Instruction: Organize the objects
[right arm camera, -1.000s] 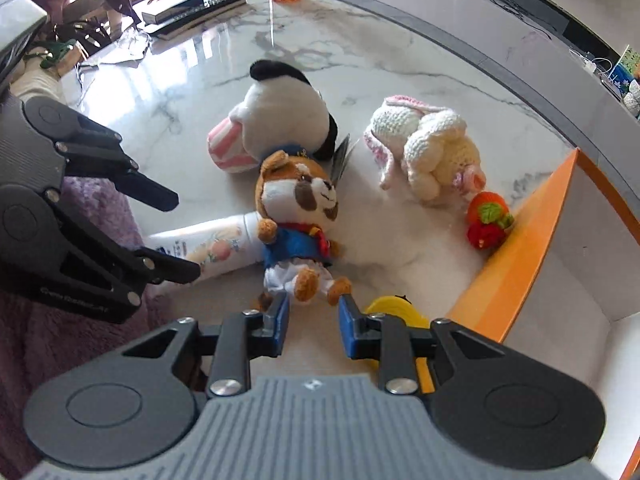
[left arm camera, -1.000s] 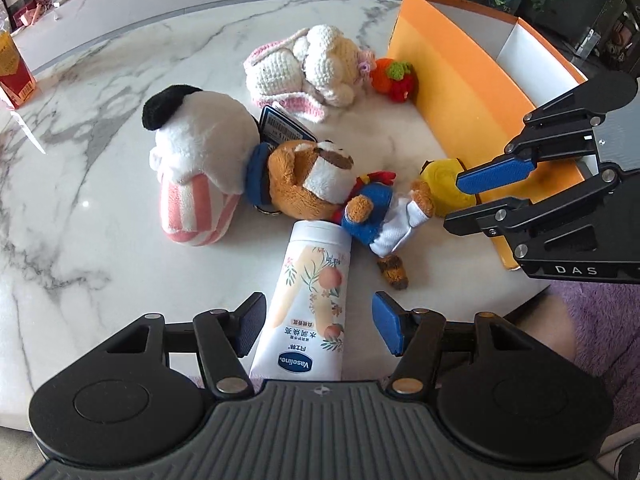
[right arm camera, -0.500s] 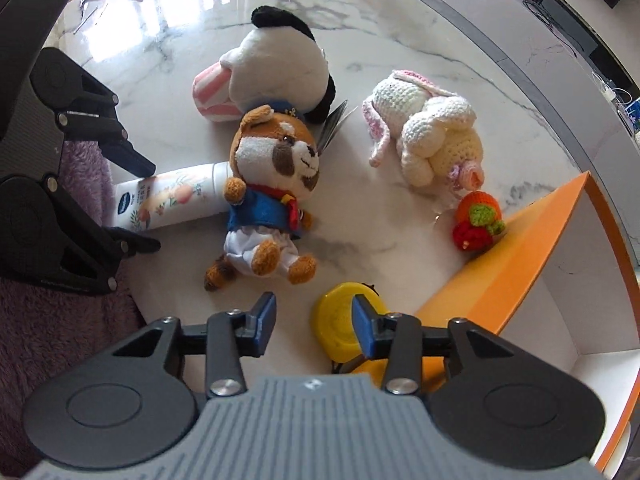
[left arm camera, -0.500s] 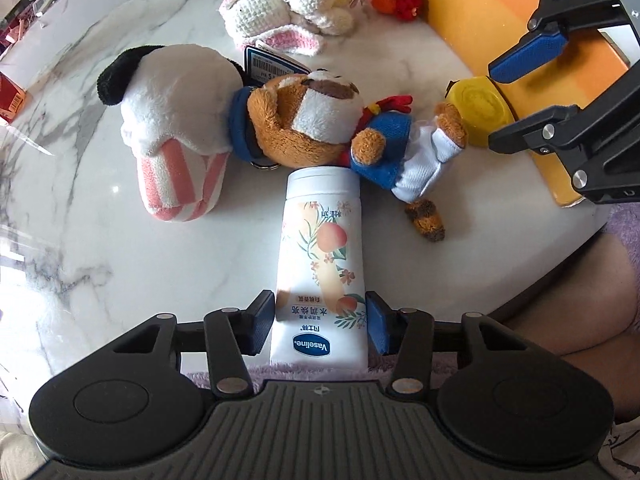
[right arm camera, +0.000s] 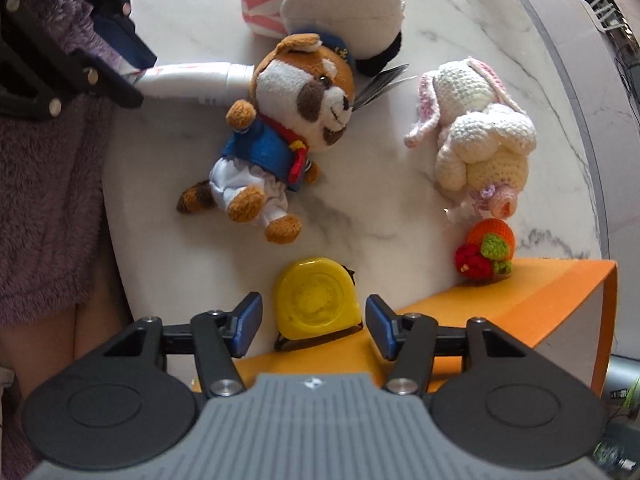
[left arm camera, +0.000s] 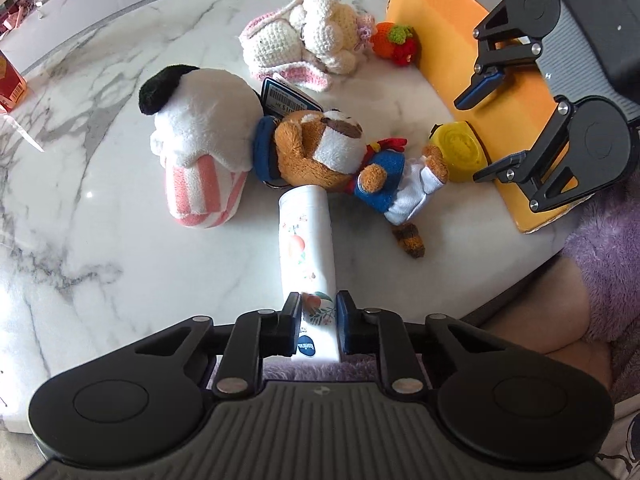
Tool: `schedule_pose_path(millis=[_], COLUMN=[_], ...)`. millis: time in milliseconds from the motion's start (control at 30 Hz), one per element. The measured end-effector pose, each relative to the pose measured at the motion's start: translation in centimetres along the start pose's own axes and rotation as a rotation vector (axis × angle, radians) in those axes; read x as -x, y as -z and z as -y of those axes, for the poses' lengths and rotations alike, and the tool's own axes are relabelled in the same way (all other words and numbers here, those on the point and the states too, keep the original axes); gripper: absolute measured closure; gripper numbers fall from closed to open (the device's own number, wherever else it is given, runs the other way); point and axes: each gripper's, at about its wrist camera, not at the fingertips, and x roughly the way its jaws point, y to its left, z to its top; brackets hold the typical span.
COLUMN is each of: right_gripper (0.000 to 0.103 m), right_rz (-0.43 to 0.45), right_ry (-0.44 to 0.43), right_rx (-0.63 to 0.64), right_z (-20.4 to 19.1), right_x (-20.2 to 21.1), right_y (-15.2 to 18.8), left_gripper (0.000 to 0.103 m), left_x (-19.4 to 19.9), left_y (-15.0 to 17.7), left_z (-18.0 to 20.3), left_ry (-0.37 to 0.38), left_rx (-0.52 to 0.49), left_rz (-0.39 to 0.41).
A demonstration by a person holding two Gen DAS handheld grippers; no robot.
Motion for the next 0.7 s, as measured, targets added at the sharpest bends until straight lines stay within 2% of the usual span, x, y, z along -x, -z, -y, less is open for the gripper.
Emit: schedule_pose_path(millis=[167, 267, 367, 467, 533, 600, 667, 700], right_gripper=[0.044, 0.043, 0.043, 0.045, 0.046, 0.047, 0.047, 0.048], right_rz=[-0.04, -0.066, -0.079, -0.086, -0.079, -0.066, -0.052, -0.045], right_ry=[-0.036, -0.052, -0.059, -0.063, -0.069, -0.07, -0.075, -0.08], right_rx=[0.051, 0.074, 0.076, 0.067, 0.052, 0.04, 0.033, 0.028], right_z=[0.8, 1.0, 1.1, 1.1, 1.3, 1.4, 1.2, 1.1], right_x=[-0.8, -1.4, -2.0, -2.4, -2.3, -2.2, -1.9, -1.8], right_y=[-0.3, -0.5, -0.7, -0.8, -0.7, -0.4, -0.2, -0.1], left_gripper=[0.086, 0.094, 0.094, 0.094, 0.084, 0.048, 0.038, 0.038], left_x=[2.0, 2.8, 3.1, 2.7, 2.1, 1.6, 1.0, 0.3], left_y=[-0.9, -2.1, -3.2, -3.4, -3.2, -2.6, -2.1, -1.9], left_z=[-0.8, -1.6, -2.1, -2.1, -2.2, -2.3, -2.3, -2.5], left_ry=[0.001, -0.002, 0.001, 0.0, 0.017, 0.024, 0.014, 0.01], left_rx=[0.013, 0.021, 0.018, 0.012, 0.018, 0.033, 0.046, 0.058], left_rz=[0.044, 0.074, 0.094, 0.077, 0.044, 0.011, -0.018, -0.039])
